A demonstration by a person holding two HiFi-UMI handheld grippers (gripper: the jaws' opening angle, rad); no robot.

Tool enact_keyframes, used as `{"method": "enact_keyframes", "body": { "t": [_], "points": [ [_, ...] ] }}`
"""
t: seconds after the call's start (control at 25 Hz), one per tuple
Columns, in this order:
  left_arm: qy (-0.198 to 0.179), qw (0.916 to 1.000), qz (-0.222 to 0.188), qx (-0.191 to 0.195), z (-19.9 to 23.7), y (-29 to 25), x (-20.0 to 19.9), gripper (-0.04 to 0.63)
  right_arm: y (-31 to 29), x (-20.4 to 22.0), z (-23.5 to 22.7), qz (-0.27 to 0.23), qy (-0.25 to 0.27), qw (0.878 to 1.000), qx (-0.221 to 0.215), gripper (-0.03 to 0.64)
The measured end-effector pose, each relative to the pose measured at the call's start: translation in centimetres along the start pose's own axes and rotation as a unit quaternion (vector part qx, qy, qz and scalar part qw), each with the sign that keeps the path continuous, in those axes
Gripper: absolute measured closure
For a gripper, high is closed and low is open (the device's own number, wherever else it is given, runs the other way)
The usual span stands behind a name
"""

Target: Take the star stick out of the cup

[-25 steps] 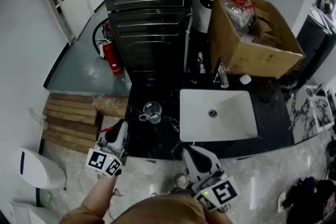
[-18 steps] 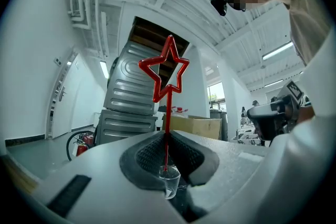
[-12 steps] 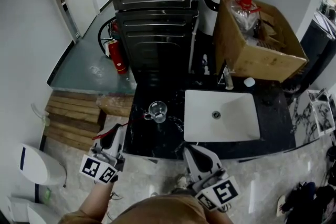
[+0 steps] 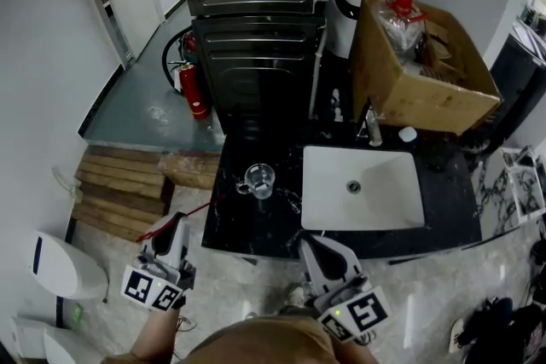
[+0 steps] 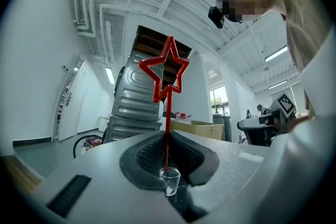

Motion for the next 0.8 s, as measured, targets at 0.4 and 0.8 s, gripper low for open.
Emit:
{"method": "enact_keyframes", "body": {
  "t": [0.4, 0.8],
  "points": [
    [0.004, 0.9999, -0.015, 0.0, -0.1, 2.6, -2.3, 0.58, 0.3, 0.1, 0.4, 0.001, 0.0, 1.0, -0.002, 0.615],
    [-0.006, 0.9997, -0.022, -0.001, -0.6, 3.8, -4.0, 0.58, 1.2, -0.3, -0.2, -0.001, 0.003, 1.0, 0.006, 0.615]
  ]
}}
Point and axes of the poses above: the fingertips, and each gripper's own axes: y backward along the fingers, z to its left, x out of its underside, the point moved 5 cm from there along y, backward along the fingers
